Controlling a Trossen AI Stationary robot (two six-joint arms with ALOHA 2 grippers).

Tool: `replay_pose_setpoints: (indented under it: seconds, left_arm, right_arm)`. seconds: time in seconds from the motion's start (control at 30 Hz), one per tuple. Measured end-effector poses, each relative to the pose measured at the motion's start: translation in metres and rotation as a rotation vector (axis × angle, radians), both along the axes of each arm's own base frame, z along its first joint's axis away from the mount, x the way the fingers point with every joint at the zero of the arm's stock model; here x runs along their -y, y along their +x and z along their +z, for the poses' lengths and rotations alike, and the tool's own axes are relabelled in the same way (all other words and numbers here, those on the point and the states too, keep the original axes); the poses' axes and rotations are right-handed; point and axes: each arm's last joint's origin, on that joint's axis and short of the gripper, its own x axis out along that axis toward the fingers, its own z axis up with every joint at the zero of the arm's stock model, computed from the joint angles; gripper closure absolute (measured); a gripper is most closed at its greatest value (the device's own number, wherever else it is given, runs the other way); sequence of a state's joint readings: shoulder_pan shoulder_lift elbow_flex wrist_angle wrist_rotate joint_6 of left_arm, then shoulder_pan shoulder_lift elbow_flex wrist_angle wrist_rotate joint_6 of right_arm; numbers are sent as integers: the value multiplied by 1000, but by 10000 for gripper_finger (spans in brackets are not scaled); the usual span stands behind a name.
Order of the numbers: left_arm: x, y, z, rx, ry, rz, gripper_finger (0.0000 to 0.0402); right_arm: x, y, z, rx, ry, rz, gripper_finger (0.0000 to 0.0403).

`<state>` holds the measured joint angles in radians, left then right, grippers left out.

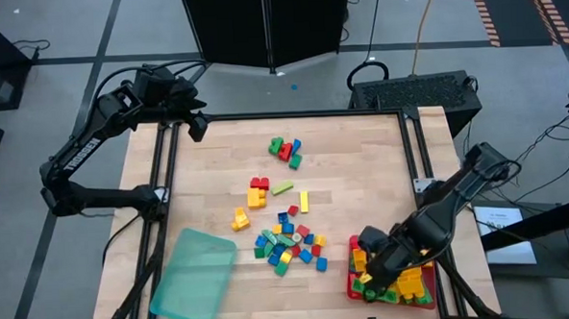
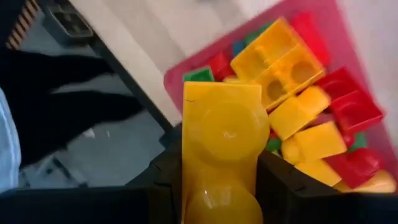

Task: Sort blocks by size
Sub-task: Put the 2-stud yellow game piece into the pink bin

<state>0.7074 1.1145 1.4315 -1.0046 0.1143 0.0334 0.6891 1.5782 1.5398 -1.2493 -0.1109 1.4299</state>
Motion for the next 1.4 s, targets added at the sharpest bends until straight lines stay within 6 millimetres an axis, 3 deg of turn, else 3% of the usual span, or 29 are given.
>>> replay_pose_setpoints:
  seconds: [0.3,0.67,0.8,1.03,1.2,1.4]
  left_arm:
    - [0,0,0,0,0,0,146]
    - [0,0,0,1,0,0,146]
    - [0,0,0,0,0,0,146]
    - [0,0,0,0,0,0,146]
    - [0,0,0,1,1,-1,146]
    - [0,0,0,1,1,0,146]
  right_arm:
    - [-16,22,-34,-107,38,235,288]
    - [-8,48,-63,-34,41,354,288]
    - [-2,41,-80,-39,123,337,288]
    - [6,26,-92,93,279,302,288]
    - [13,17,-115,43,416,288,288]
    - [22,21,-120,60,412,276,288]
